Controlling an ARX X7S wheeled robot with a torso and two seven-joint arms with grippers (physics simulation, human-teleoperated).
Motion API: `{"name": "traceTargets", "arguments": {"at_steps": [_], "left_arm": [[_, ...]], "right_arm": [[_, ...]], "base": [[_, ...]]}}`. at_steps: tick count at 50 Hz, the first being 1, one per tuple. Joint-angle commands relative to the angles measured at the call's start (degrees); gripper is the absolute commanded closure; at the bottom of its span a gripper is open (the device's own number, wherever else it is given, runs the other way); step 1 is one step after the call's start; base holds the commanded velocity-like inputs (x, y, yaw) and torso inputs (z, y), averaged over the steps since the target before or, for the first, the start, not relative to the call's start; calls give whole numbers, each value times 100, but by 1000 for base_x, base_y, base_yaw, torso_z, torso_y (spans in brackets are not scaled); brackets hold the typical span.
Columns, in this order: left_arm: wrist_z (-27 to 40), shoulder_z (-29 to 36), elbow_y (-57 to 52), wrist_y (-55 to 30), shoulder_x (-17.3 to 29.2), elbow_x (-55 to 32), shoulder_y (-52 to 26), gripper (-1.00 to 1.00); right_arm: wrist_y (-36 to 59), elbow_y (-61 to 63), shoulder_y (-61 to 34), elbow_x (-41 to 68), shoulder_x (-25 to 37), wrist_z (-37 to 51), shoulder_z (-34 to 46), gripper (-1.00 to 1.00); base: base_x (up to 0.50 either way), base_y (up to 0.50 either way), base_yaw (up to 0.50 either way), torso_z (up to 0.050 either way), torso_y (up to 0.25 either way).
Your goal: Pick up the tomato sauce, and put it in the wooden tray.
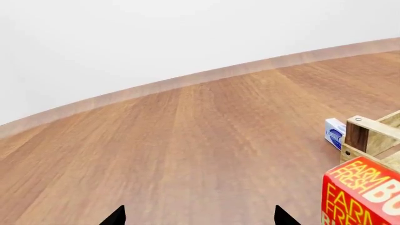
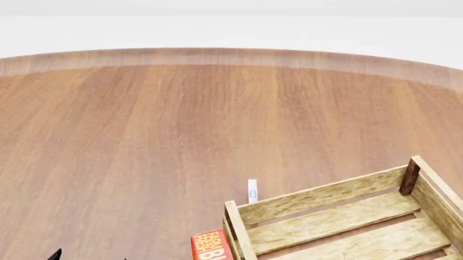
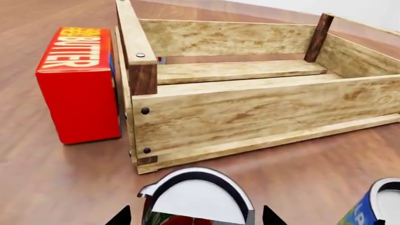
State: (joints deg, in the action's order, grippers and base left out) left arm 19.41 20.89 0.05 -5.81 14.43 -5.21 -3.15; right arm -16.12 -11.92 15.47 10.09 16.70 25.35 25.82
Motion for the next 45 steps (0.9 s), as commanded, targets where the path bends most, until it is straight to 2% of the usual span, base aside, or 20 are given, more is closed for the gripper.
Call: {"name": "traceTargets", "arguments": {"at_steps": [1,15,16,33,45], "left_arm": [[-23,-192,-2,190,-104,-86,28,-100],[10,-159,-52,136,-85,-109,19,-100],[11,-157,-49,137,-83,-111,17,-100],[25,-133,31,203,-60,-145,-12,-100],[42,-111,41,214,-42,-168,-19,-100]], "right_arm": [[-5,-82,-49,51,-96,-162,-138,-100],[-20,-99,-57,69,-83,-164,-104,-100],[-14,-99,-58,98,-81,-183,-103,100],[-8,161,58,-12,-21,-14,-83,100],[-438,2435,1477,-1175,512,803,-63,100]], "base": [[0,0,0,0,0],[0,0,0,0,0],[0,0,0,0,0],[0,0,0,0,0],[0,0,0,0,0]]}}
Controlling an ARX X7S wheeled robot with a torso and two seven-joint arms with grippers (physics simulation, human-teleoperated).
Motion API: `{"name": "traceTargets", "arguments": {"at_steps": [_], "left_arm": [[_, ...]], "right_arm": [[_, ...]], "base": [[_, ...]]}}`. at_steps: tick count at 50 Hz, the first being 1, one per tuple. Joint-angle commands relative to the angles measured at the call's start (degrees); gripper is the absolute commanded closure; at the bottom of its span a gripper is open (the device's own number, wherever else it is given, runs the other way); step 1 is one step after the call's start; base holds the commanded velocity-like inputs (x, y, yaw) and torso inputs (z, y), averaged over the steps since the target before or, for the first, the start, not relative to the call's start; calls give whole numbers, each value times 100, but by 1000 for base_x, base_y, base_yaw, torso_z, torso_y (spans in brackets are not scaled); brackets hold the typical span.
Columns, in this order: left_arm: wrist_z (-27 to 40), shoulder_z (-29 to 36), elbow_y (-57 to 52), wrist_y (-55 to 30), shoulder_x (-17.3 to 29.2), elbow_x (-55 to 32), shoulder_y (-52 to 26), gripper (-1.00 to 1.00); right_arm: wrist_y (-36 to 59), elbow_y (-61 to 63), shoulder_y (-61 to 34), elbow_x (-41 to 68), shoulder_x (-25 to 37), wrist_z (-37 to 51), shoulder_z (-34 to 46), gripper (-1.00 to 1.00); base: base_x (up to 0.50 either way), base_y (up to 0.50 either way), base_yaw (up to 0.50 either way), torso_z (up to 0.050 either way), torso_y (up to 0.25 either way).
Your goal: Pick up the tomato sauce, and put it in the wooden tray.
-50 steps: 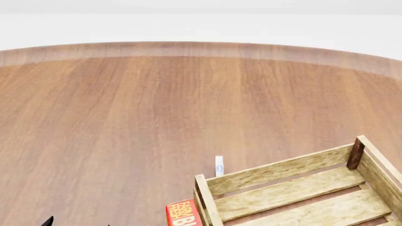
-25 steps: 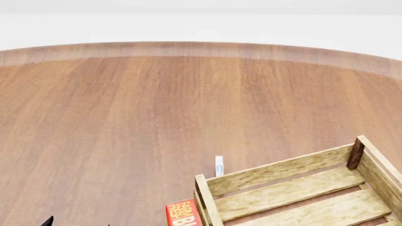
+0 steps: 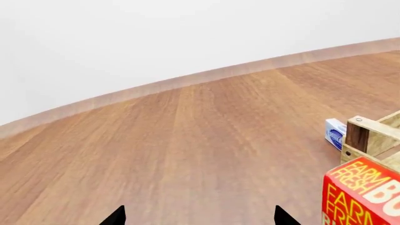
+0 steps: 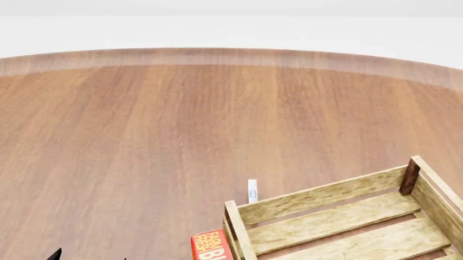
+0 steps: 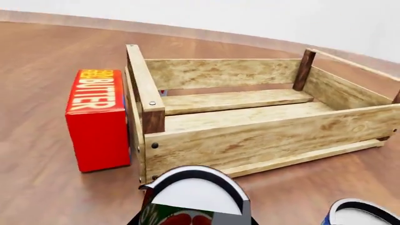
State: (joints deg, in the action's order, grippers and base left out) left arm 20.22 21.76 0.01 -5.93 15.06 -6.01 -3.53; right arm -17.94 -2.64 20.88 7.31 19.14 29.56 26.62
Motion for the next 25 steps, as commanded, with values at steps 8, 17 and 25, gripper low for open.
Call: {"name": "traceTargets", "arguments": {"at_steps": [8,17,25], "left_arm": [[-29,-179,79,260,-93,-101,14,-100],[4,-156,23,221,-77,-113,28,-100],[8,-142,65,266,-62,-130,23,-100]], "right_arm": [[-407,1862,1226,-1186,366,540,-120,100],[-462,1978,1266,-1283,404,626,-121,100],[-362,2103,1204,-1278,429,673,-176,100]], "base": [[0,0,0,0,0],[0,0,0,0,0],[0,0,0,0,1]]}}
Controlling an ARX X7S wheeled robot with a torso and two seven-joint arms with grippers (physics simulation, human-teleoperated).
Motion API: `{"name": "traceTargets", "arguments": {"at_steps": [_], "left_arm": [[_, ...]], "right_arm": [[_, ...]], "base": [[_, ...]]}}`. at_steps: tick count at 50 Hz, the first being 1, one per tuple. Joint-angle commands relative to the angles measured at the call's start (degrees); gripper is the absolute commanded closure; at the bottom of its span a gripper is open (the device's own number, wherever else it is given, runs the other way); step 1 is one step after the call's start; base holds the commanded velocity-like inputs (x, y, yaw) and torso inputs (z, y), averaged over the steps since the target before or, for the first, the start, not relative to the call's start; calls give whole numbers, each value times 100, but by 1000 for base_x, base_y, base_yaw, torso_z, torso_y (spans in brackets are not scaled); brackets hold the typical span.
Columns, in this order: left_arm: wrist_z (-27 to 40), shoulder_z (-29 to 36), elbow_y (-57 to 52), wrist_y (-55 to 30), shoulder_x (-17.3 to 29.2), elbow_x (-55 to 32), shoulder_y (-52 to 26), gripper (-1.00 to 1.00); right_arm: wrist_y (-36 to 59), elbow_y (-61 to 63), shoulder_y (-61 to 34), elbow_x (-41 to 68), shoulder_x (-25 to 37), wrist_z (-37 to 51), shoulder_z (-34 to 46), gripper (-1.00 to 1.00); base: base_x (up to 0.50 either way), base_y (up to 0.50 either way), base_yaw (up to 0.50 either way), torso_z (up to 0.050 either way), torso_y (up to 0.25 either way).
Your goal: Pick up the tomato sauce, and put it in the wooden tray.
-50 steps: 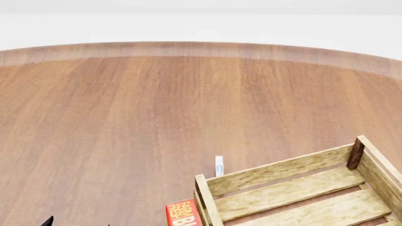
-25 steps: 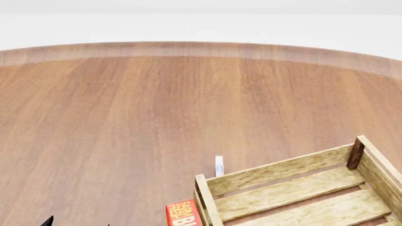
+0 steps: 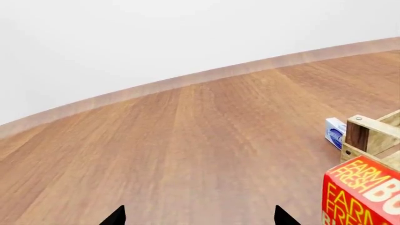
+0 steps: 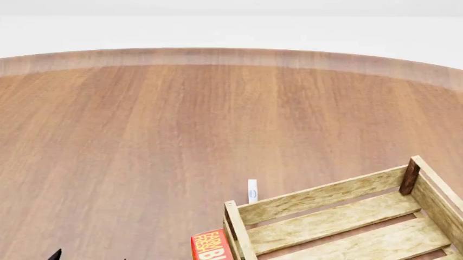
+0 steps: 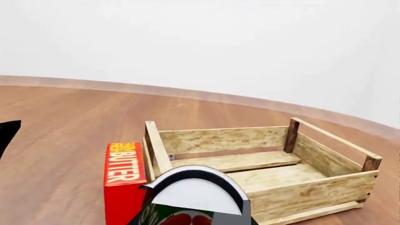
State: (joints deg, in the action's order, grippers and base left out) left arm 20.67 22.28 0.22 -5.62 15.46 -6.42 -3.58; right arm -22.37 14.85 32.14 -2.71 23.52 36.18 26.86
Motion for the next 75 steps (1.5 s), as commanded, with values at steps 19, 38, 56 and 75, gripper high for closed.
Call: {"name": "traceTargets", "arguments": {"at_steps": [19,38,56,75], "left_arm": [[9,-149,-20,171,-76,-121,17,-100],[12,-118,114,252,-63,-163,-42,-100],[38,-87,140,281,-40,-193,-56,-100],[110,-49,-26,177,-7,-221,-21,-100]], "right_arm": [[2326,1288,-1542,633,-71,-242,-788,100],[3594,210,-3361,1189,-457,-408,-1047,100],[3593,-1926,-4876,1266,-902,-674,-971,100],[2786,-4669,-6275,1294,-1299,-849,-1119,100]], "base": [[0,0,0,0,0],[0,0,0,0,0],[0,0,0,0,1],[0,0,0,0,0]]}}
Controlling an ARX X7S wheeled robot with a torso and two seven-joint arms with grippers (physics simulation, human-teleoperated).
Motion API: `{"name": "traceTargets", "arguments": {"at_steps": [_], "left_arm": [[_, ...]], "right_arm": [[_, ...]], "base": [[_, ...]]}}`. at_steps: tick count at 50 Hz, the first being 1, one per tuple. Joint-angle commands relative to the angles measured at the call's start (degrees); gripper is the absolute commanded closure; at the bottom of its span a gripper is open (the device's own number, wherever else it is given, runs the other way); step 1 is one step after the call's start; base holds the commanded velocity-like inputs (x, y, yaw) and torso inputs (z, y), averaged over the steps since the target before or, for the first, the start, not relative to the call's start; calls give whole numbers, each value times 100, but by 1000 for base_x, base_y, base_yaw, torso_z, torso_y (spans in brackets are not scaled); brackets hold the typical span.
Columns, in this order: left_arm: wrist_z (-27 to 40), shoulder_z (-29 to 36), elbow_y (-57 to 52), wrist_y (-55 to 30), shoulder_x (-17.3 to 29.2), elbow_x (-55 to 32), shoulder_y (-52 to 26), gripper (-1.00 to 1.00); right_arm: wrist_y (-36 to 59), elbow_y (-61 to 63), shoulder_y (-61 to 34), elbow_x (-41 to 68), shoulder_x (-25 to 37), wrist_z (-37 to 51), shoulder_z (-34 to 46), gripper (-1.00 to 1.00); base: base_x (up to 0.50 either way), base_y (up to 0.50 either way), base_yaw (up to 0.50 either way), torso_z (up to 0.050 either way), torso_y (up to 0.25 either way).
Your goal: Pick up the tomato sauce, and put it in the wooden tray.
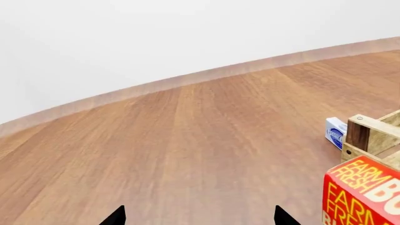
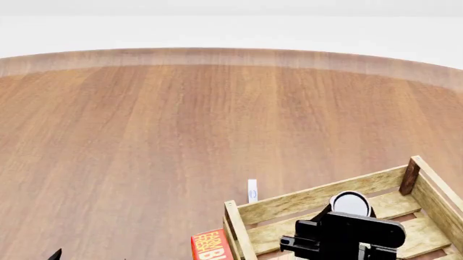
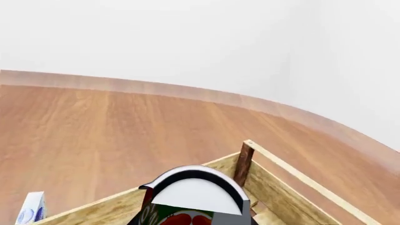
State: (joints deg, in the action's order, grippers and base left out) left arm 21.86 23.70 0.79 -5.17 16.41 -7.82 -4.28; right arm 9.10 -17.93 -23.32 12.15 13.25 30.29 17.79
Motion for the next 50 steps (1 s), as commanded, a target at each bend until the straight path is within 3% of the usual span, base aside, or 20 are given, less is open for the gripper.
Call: {"name": "traceTargets", "arguments": {"at_steps": [1,8,27,38,50], "left_arm": [[-9,-190,-76,135,-102,-84,46,-100],[-23,-189,16,211,-90,-104,32,-100],[27,-155,-47,159,-69,-130,28,-100],[51,-138,-77,136,-58,-147,21,-100],[67,-122,-61,137,-48,-166,-3,-100]], "right_arm": [[-382,-1465,-759,-199,-279,-236,-222,100],[-784,-2433,-1106,-191,-357,-246,-304,100],[-1231,-3399,-1453,-168,-488,-341,-301,100],[-2283,-5569,-2251,-148,-756,-678,-348,100],[-1981,-5697,-2312,-242,-763,-791,-537,100]], "base": [[0,0,0,0,0],[0,0,0,0,0],[0,0,0,0,1],[0,0,0,0,0],[0,0,0,0,1]]}}
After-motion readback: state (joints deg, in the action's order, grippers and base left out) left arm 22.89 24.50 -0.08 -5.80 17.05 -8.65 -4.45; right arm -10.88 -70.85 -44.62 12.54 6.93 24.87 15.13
